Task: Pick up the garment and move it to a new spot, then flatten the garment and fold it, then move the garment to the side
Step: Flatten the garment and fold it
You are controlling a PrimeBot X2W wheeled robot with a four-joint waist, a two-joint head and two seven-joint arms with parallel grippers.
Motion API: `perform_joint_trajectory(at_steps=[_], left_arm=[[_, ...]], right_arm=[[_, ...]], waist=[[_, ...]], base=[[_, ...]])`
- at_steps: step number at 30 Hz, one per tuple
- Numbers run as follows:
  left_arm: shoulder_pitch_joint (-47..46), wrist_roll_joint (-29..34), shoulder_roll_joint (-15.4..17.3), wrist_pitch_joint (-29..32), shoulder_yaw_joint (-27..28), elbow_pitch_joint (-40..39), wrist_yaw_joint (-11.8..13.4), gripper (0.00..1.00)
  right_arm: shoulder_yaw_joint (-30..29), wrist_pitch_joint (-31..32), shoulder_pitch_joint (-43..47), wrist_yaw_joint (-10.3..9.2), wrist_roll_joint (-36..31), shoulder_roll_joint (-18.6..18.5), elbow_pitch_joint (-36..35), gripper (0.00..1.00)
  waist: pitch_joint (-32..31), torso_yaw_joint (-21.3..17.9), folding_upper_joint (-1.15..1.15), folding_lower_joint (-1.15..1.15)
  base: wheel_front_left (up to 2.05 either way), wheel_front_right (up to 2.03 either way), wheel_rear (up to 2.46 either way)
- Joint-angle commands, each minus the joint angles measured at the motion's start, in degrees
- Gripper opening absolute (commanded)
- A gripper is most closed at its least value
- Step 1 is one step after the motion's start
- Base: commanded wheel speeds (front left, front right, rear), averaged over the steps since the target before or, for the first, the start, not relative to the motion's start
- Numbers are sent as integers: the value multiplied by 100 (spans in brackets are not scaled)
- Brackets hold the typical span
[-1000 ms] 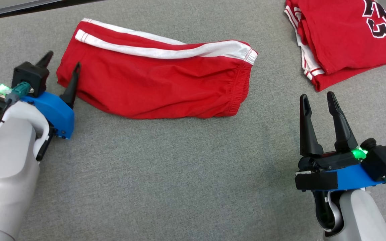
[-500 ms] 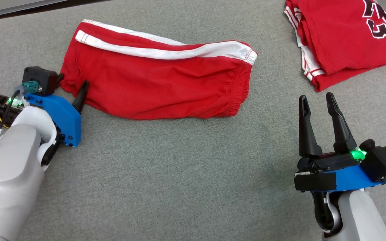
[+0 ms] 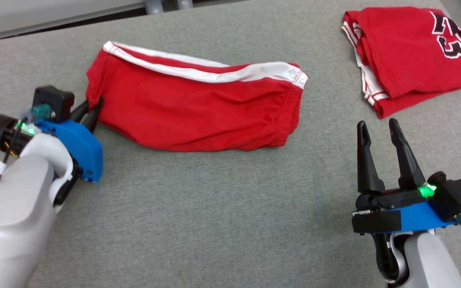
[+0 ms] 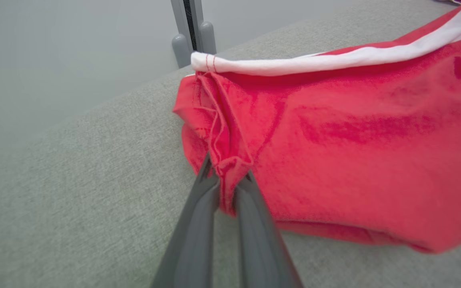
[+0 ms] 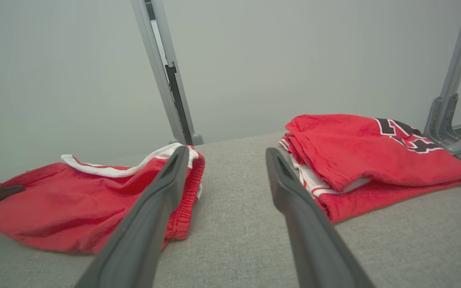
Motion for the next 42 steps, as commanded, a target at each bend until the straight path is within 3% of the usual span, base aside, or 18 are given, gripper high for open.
perform_joint_trajectory(at_steps=[1,7,24,25,35,42], left_arm=[[131,-27,28,-64,18,-36,41,0],[768,-179,47,-330,95,-490,284,0],[3219,-729,331,-544,311,-2349,1302,0],[3328,-699,323,-649,310,-2446,1395,100],[3474,-336,69,-1321,614,-2644,1677,100],[3862,490,-335,-1342,1561,-3476,1729,100]], right_arm=[[-22,-23,90,-2,18,12,16,100],[-136,-23,275,-2,-23,8,126,100],[-359,-23,835,-2,-116,7,372,100],[-349,-23,842,-2,-126,6,415,100],[-239,-23,773,-2,-213,7,554,100],[-207,-23,774,-2,-179,7,490,100]], waist=[[-110,101,0,1],[-472,388,0,1],[-1088,953,0,1],[-1119,981,0,1],[-1364,1058,0,1],[-1599,1120,0,1]], base=[[0,0,0],[0,0,0],[0,0,0],[0,0,0],[0,0,0],[0,0,0]])
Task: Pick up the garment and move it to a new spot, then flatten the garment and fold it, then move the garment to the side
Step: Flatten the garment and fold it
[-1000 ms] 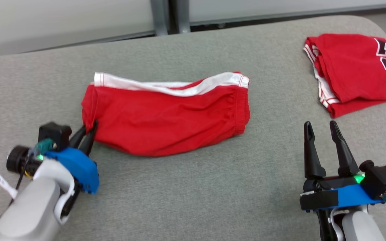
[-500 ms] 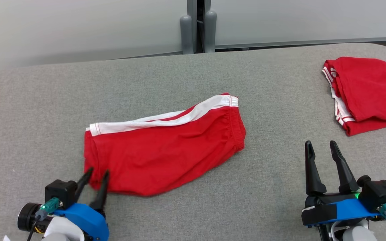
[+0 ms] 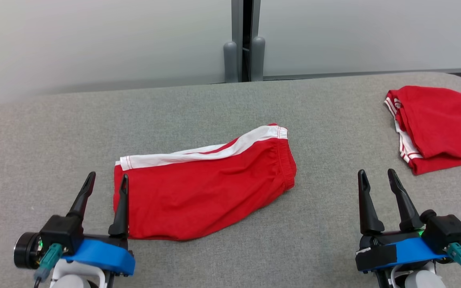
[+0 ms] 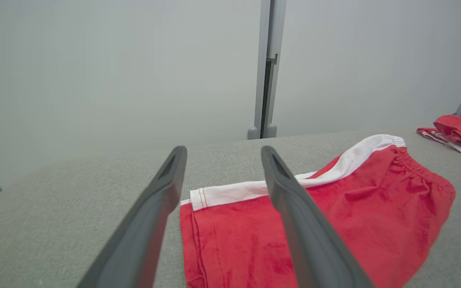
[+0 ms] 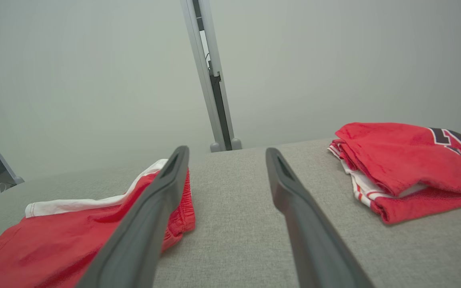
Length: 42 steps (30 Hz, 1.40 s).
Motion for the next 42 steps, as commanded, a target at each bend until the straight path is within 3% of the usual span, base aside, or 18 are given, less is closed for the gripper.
perform_joint_trajectory(at_steps=[1,12,22,27,33,42], left_arm=[[140,127,-63,-19,159,-103,-40,100],[1074,1015,-807,-20,1371,-547,-462,100],[1328,1428,-1204,-21,1911,-441,-861,100],[1210,1606,-1363,-20,2082,-403,-1027,100],[987,1723,-1539,-20,2145,-372,-1196,100],[635,1766,-1684,-21,2089,-337,-1324,100]], right_arm=[[12,-22,16,-2,3,0,-3,100],[-31,-15,372,-2,35,0,-24,100],[36,-15,537,-2,-39,0,132,100],[272,-15,62,-2,-230,-85,353,100],[574,29,-906,-2,-488,-123,1099,100],[450,103,-2260,-2,-830,-226,2917,100]], waist=[[-79,20,0,0],[-442,136,0,0],[-510,254,0,0],[-432,312,0,0],[-176,486,0,0],[364,980,0,0]], base=[[0,0,0],[0,0,0],[0,0,0],[0,0,0],[0,0,0],[0,0,0]])
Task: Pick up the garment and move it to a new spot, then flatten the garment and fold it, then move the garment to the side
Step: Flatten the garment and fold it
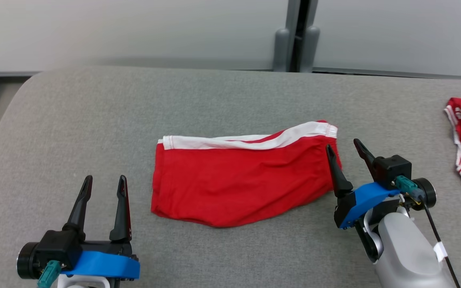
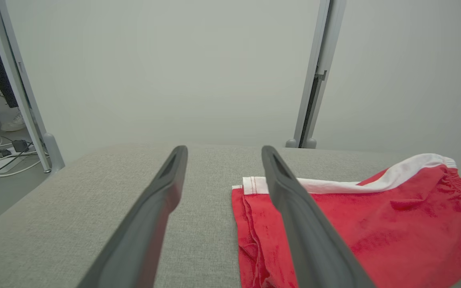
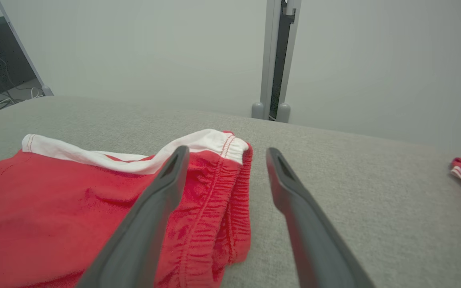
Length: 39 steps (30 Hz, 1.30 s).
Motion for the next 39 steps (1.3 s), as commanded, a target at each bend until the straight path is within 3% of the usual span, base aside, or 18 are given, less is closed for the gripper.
perform_joint_trajectory(at_steps=[1,12,22,24,25,31,39], left_arm=[[-63,-6,12,-18,1,14,-1,100],[-247,-188,-6,-18,-174,3,118,100],[-400,-259,-5,-19,-339,23,174,100],[-420,-266,-5,-19,-375,28,194,100],[-421,-276,-5,-19,-381,25,188,100],[-259,-236,-6,-19,-286,28,195,100],[-61,-233,-4,-19,-202,53,158,100]], right_arm=[[-12,-5,-99,-2,-28,-33,118,100],[-261,-97,-716,-2,-202,-62,1855,100],[39,-120,-947,-2,100,176,2402,100],[116,-124,-978,-2,210,193,2419,19],[148,-126,-992,-2,272,196,2389,0],[262,-133,-865,-2,556,92,2174,0],[308,-135,-440,-3,1003,-436,1918,0]], waist=[[163,161,0,-1],[410,324,0,-1],[478,289,0,-1],[477,297,0,-1],[475,299,0,-1],[384,175,0,-1],[136,-164,0,-1]], base=[[0,0,0],[0,0,0],[0,0,0],[0,0,0],[0,0,0],[0,0,0],[0,0,0]])
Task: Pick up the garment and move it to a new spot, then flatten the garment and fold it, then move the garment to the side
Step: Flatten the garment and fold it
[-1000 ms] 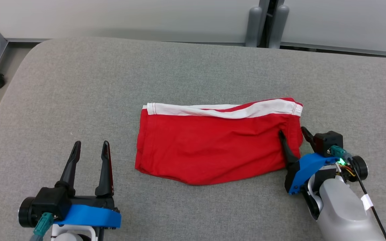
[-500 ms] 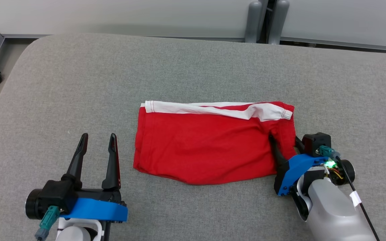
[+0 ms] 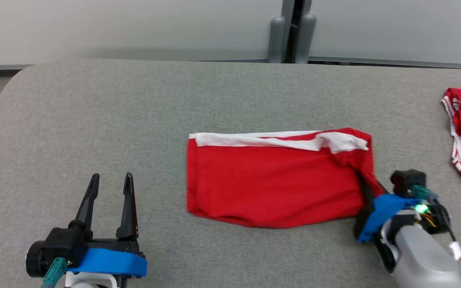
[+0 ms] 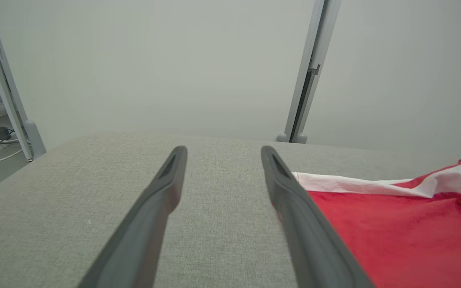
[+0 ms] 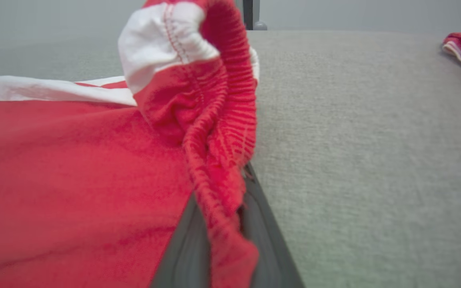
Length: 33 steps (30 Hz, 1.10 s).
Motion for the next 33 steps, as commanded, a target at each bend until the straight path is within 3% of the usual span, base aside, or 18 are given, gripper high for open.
perform_joint_trajectory(at_steps=[1,7,13,22,33], left_arm=[[54,4,19,-19,28,-2,3,100],[167,-4,20,-19,37,-14,-3,100],[237,-16,19,-19,37,-12,0,100],[205,-50,19,-19,-35,27,10,100],[215,-61,19,-19,-63,-1,20,100]], right_arm=[[10,-6,128,-4,70,-156,-15,0],[56,60,290,-4,418,-784,11,0],[149,307,240,-4,664,-1042,-137,0],[521,495,154,-4,888,-817,-714,0],[879,885,248,-4,1030,-476,-1946,0]], waist=[[-100,-115,0,0],[-220,-350,0,0],[-266,-501,0,0],[-295,-519,0,0],[-263,-435,0,0]], base=[[0,0,0],[0,0,0],[0,0,0],[0,0,0],[0,0,0]])
